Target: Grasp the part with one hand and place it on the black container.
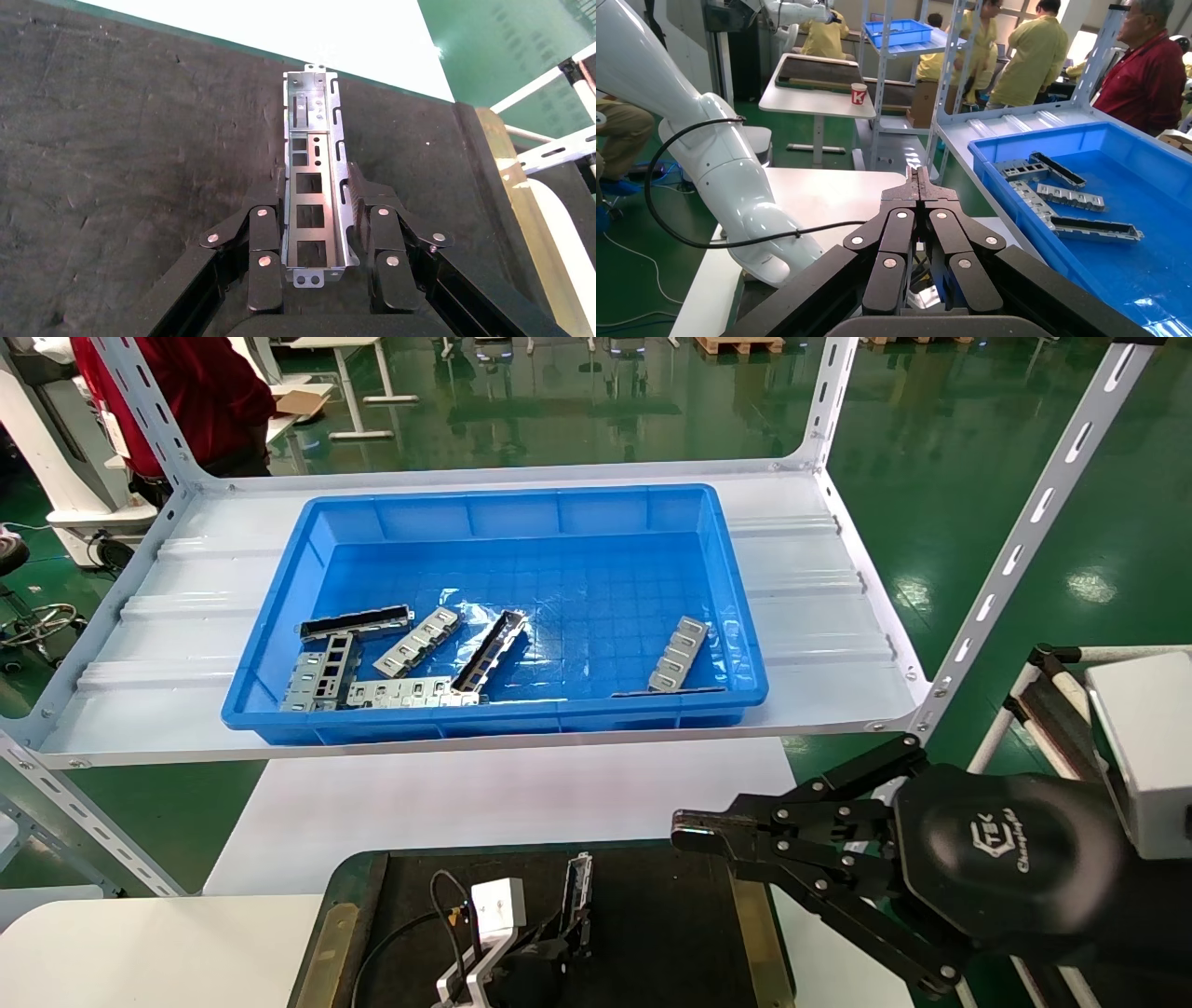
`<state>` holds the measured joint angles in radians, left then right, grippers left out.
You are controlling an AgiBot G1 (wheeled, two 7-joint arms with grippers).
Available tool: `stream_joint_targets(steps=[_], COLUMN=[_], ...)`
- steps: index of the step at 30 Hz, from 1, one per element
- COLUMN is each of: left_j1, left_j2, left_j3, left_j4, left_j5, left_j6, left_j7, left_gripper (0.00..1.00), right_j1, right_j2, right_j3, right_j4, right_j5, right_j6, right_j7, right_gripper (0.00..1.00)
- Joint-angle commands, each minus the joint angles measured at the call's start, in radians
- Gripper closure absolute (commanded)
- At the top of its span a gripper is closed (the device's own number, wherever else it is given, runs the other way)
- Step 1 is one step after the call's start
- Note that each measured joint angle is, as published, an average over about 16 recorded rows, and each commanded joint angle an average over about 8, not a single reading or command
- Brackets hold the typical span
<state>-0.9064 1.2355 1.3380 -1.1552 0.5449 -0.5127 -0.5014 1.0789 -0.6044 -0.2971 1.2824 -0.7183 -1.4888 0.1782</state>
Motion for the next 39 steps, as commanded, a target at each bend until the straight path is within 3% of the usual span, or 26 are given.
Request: stream_joint_targets(steps=[1,5,7,13,15,16,31,39], left_j1=[0.003,0.008,0.009,0.012,0.013,0.014,0.020,0.016], left_j2=[0.003,0.007,0.008,0.012,0.012,0.012,-0.006,-0.077], left_j3=[-0.001,-0.002,-0.003,-0.005,-0.006,-0.007,-0.011,-0.011], left_j4=[0.006,0.013,0.016,0.020,0.020,0.019,-0.003,-0.055], left_j5=[0.004,0.010,0.012,0.017,0.020,0.021,0.034,0.056], left_j6=[0.001,0.003,0.003,0.003,0.004,0.004,0.009,0.063], left_j7=[-0.002,-0.006,-0.008,-0.012,-0.014,-0.015,-0.020,-0.019], left_gripper=[1.00,1.00,0.92,0.19,0.02,0.00,0.00,0.00], right_j1=[0.000,0.000,0.000,0.000,0.000,0.000,0.000,0.000], right_j2=[0.000,0.000,0.000,0.000,0.000,0.000,0.001,0.001], right_j3=[0.000,0.000,0.000,-0.001,-0.001,-0.001,-0.002,-0.002], right_j4=[0.000,0.000,0.000,0.000,0.000,0.000,0.000,0.000], right_j5=[0.000,0.000,0.000,0.001,0.001,0.001,0.001,0.001], right_j6=[0.000,0.000,0.000,0.000,0.000,0.000,0.001,0.001], right_j7=[0.000,0.000,0.000,0.000,0.000,0.000,-0.001,-0.001], right_gripper=[1.00,0.97,0.74,0.03,0.00,0.00,0.00,0.00])
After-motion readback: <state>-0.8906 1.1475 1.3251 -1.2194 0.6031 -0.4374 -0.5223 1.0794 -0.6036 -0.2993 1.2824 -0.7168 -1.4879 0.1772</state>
